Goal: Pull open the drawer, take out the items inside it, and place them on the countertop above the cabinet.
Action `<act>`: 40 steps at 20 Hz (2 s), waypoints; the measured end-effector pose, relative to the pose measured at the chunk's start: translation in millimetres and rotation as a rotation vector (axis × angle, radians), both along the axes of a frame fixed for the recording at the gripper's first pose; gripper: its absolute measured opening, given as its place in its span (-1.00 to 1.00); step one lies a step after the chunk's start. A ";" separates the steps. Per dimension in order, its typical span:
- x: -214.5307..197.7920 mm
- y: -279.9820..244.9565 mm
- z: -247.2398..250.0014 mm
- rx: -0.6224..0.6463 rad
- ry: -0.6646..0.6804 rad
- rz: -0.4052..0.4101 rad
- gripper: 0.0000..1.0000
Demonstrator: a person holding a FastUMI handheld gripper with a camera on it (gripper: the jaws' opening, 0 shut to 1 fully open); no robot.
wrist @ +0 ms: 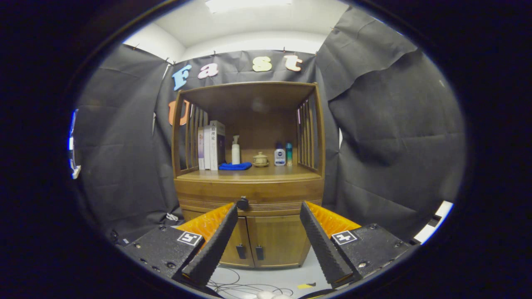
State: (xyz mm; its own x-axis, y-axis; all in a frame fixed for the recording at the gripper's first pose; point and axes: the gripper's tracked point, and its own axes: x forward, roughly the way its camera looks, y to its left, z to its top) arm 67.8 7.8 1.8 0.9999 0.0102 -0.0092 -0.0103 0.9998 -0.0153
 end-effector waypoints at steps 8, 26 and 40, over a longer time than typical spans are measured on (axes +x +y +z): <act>103.8 29.3 -15.0 0.009 0.009 0.020 0.97; 263.4 67.1 -111.3 0.000 0.194 0.042 0.78; 258.8 77.4 -121.2 0.076 0.262 0.045 -0.27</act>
